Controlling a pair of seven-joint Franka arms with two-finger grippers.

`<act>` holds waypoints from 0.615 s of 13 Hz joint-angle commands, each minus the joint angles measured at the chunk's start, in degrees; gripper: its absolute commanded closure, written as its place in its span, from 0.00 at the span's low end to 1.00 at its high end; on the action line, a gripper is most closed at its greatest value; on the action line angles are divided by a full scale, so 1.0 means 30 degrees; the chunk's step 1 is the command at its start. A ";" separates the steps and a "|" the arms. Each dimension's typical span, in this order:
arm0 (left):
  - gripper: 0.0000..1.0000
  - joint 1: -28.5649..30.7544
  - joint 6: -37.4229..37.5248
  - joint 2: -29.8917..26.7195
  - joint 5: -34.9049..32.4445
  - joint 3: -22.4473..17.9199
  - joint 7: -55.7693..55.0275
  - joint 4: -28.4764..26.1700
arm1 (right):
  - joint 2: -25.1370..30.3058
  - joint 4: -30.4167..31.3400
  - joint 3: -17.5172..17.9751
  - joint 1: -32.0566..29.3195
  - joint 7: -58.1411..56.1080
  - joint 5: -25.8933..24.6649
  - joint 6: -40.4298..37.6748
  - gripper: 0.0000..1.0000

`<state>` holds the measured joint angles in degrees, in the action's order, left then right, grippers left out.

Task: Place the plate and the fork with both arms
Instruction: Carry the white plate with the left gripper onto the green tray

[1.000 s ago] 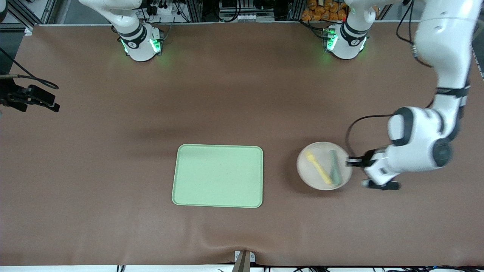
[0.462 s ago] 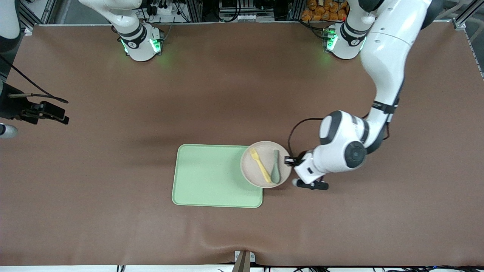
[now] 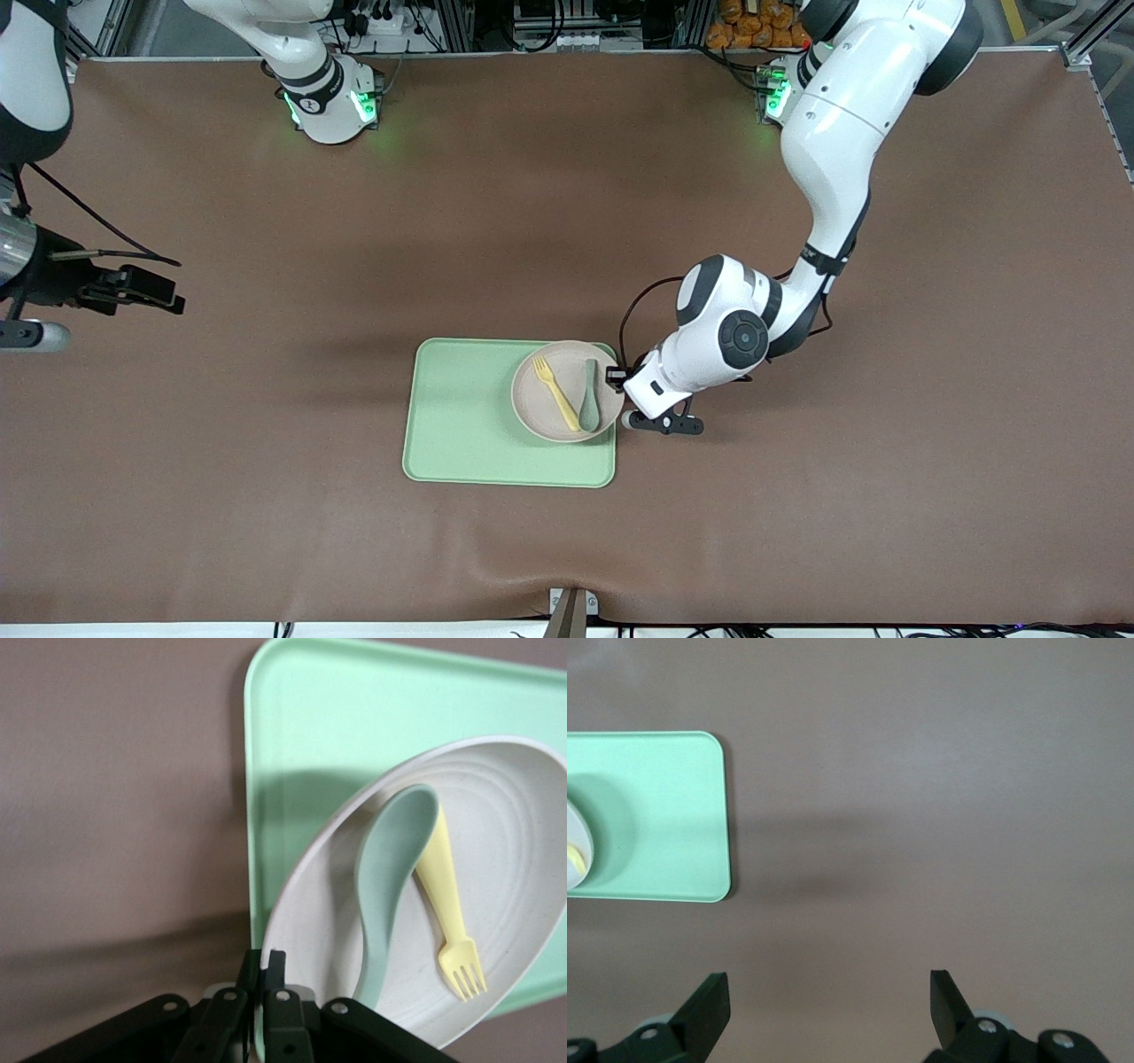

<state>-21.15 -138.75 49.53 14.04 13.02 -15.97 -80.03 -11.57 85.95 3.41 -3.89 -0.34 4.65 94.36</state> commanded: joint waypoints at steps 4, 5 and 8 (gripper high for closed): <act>1.00 -0.1269 -0.2494 0.1593 0.0358 -0.0298 -0.0770 0.1510 | -0.2030 -0.0553 0.0036 0.1149 -0.0002 0.0354 0.1327 0.00; 1.00 -0.1589 -0.2615 0.1652 0.0329 -0.0327 -0.1033 0.1481 | -0.2265 -0.0524 0.0036 0.1179 0.0027 0.0442 0.1969 0.00; 0.22 -0.1388 -0.2674 0.1712 0.0387 -0.0357 -0.1472 0.1452 | -0.3114 -0.0464 0.0036 0.1764 0.0056 0.0472 0.3174 0.00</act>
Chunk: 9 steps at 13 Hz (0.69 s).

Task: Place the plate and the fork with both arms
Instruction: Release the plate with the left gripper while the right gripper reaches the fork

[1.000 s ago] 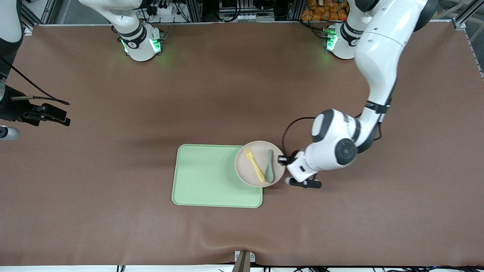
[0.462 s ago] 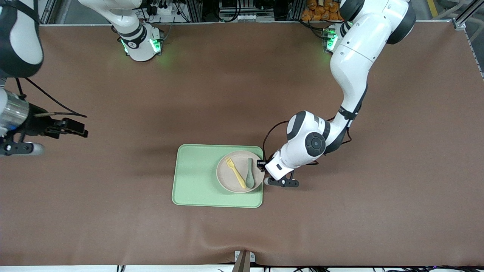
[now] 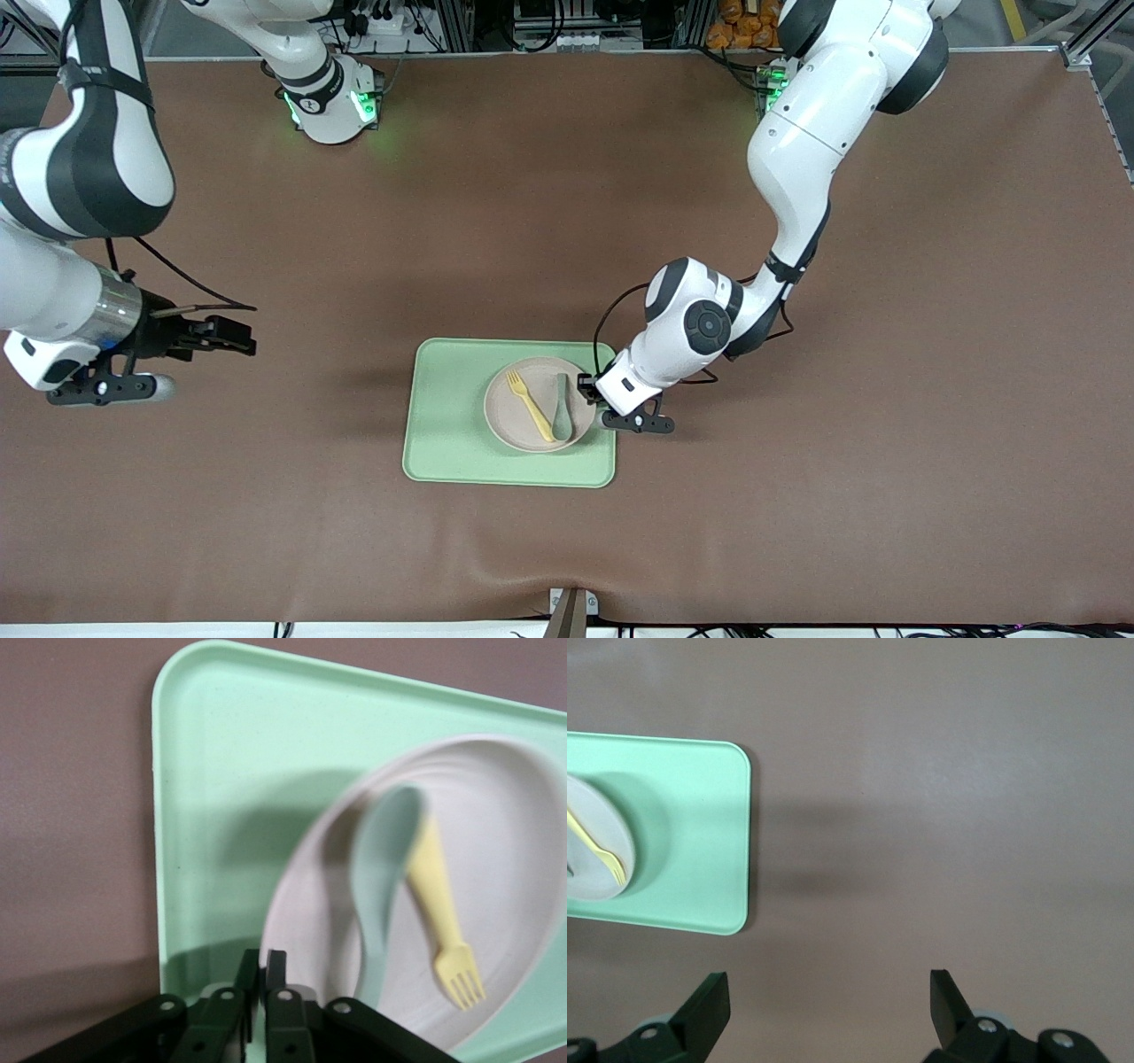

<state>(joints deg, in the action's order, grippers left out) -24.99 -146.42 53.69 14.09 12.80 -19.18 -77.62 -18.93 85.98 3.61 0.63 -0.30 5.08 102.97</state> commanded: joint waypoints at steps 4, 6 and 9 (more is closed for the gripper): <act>0.00 0.0445 -0.0295 -0.0519 0.0225 -0.0284 -0.0491 0.0618 | -0.1775 -0.0594 -0.0033 0.0668 0.0071 0.0239 0.0832 0.00; 0.00 0.0915 -0.0062 -0.1457 0.0195 -0.0284 -0.0490 0.0560 | -0.1924 -0.0711 -0.0033 0.1454 0.0683 0.0239 0.1035 0.00; 0.00 0.2347 0.2390 -0.3445 0.0107 -0.0313 -0.0461 0.0560 | -0.3497 -0.1992 0.0054 0.2977 0.0105 0.0239 0.3056 0.00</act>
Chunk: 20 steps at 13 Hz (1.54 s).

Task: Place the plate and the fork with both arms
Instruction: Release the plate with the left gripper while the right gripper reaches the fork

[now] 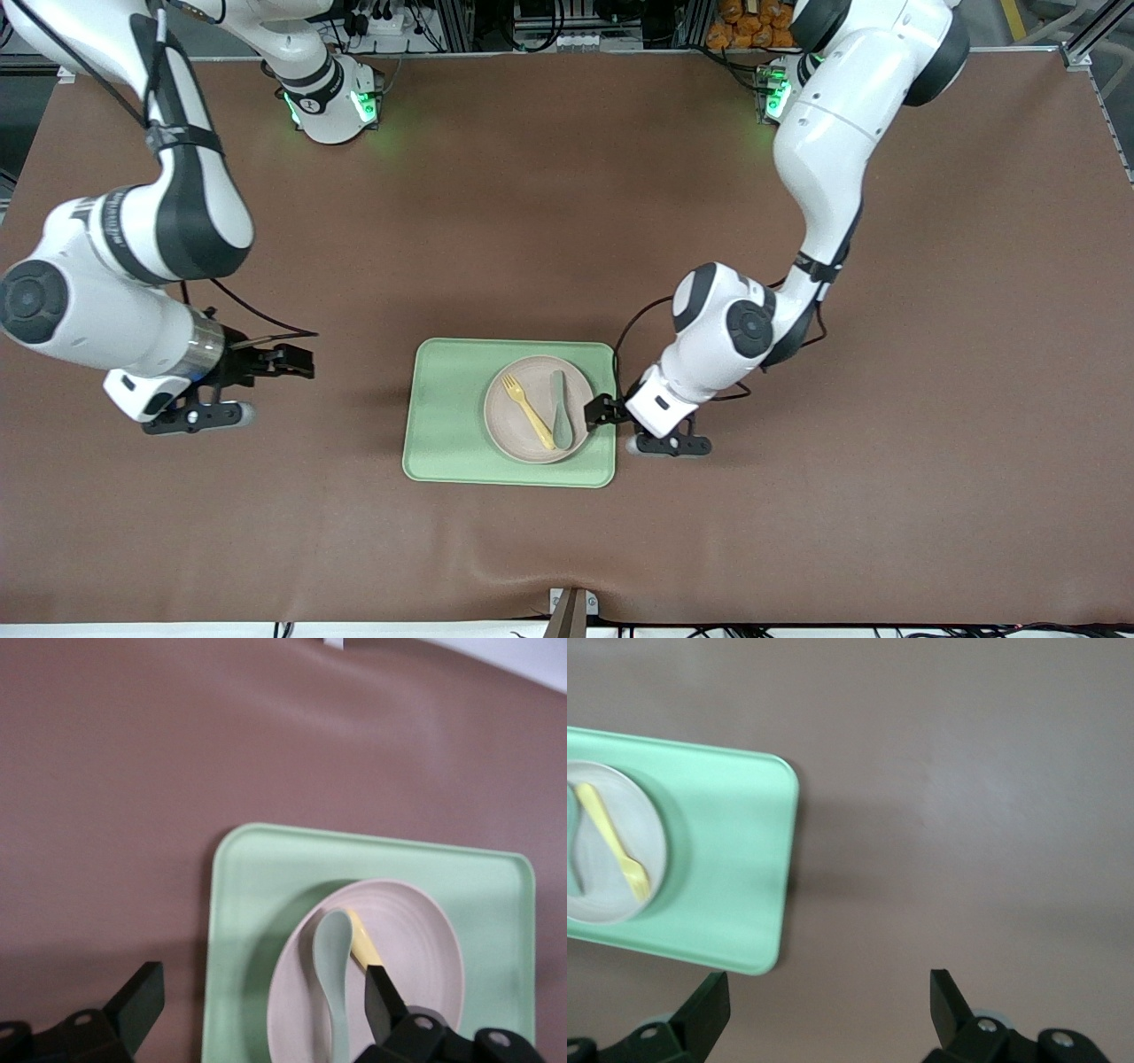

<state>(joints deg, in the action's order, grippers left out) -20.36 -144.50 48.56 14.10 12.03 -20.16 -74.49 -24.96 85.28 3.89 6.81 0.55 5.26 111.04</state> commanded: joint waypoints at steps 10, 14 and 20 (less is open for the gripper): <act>0.00 0.6460 1.6801 -1.0347 -0.1624 -0.0025 0.1502 -0.0832 | -0.7847 -0.7070 -0.0182 0.6249 -0.1770 -0.0055 0.3175 0.18; 0.00 0.7256 2.1238 -1.3923 -0.4492 -0.0025 0.2705 -0.2204 | -0.9226 -0.7099 -0.1030 0.7570 -0.0945 -0.0114 0.4849 0.39; 0.00 0.8436 2.1889 -1.6246 -0.4554 -0.0663 0.6397 -0.4027 | -1.0311 -0.7041 -0.1266 0.7923 -0.0945 -0.0466 0.6374 0.37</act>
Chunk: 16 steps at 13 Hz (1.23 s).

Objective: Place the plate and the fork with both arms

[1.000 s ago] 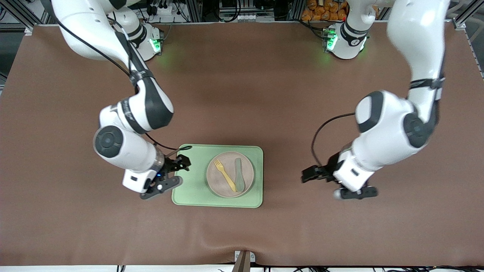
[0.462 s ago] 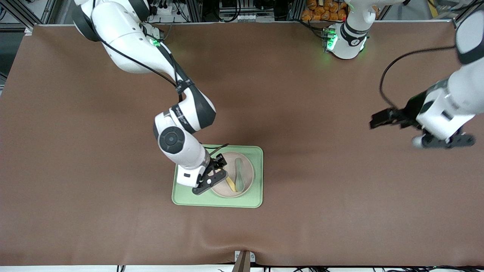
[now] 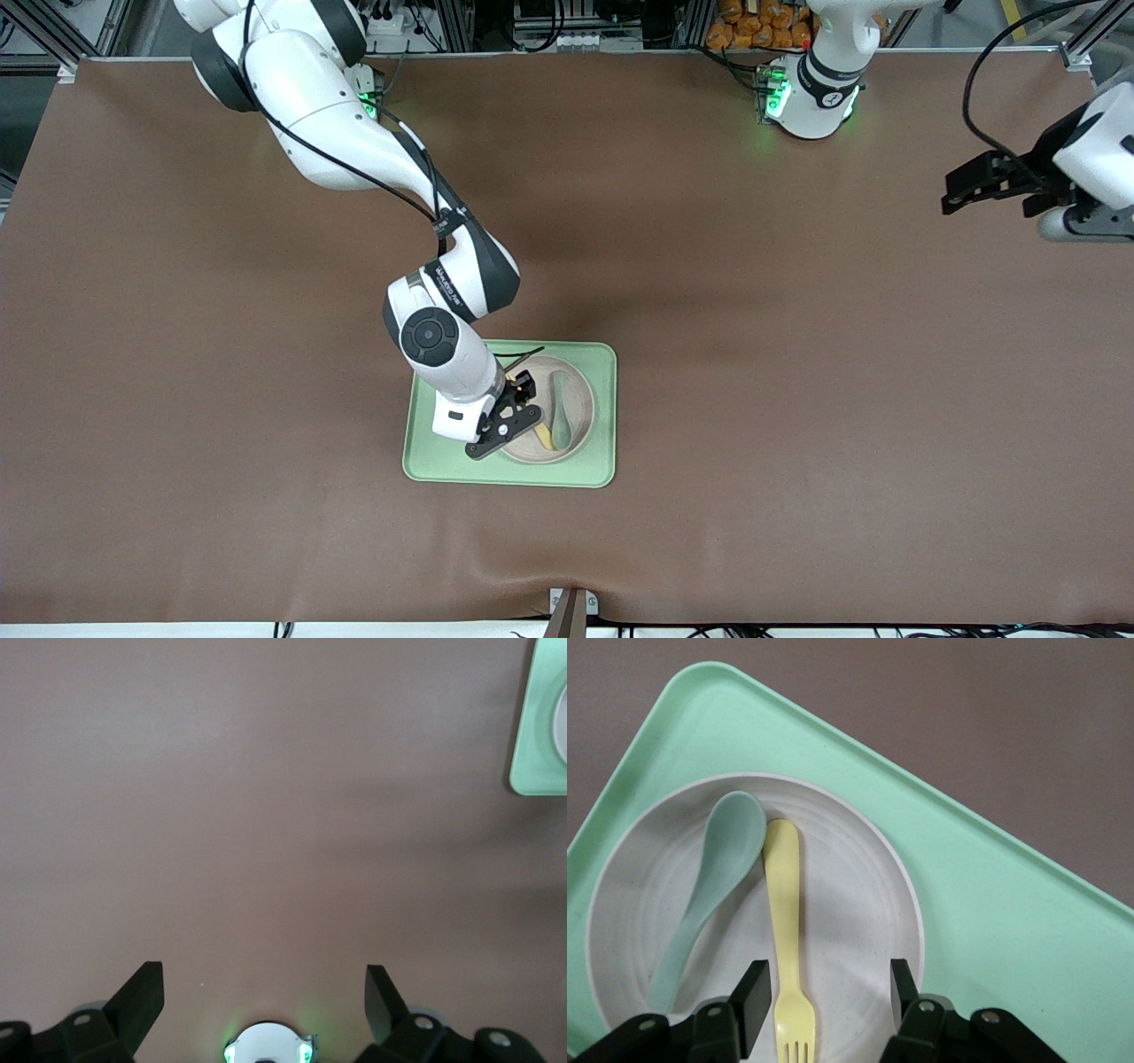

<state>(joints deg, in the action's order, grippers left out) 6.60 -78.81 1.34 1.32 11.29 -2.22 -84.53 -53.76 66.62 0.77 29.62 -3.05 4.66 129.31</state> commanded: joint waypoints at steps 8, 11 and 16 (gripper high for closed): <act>0.00 -0.4076 0.0021 -0.0885 -0.1227 -0.4117 0.3197 -0.0680 | -0.1356 -0.0644 -0.0229 0.0879 0.1017 -0.1612 0.0577 0.38; 0.00 -0.3989 -0.0125 -0.0856 -0.1261 -0.4146 0.3346 -0.0710 | -0.1619 -0.0644 -0.0258 0.0967 0.1046 -0.1641 0.0929 0.41; 0.00 -0.4163 -0.0155 -0.0768 -0.0265 -0.4087 0.1826 -0.0534 | -0.1739 -0.0673 -0.0258 0.1056 0.1454 -0.2139 0.0990 1.00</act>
<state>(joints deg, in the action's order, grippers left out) -5.23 -78.91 0.13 -0.24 -0.88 5.03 -85.55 -57.75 66.42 0.74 32.32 -0.67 -0.28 132.43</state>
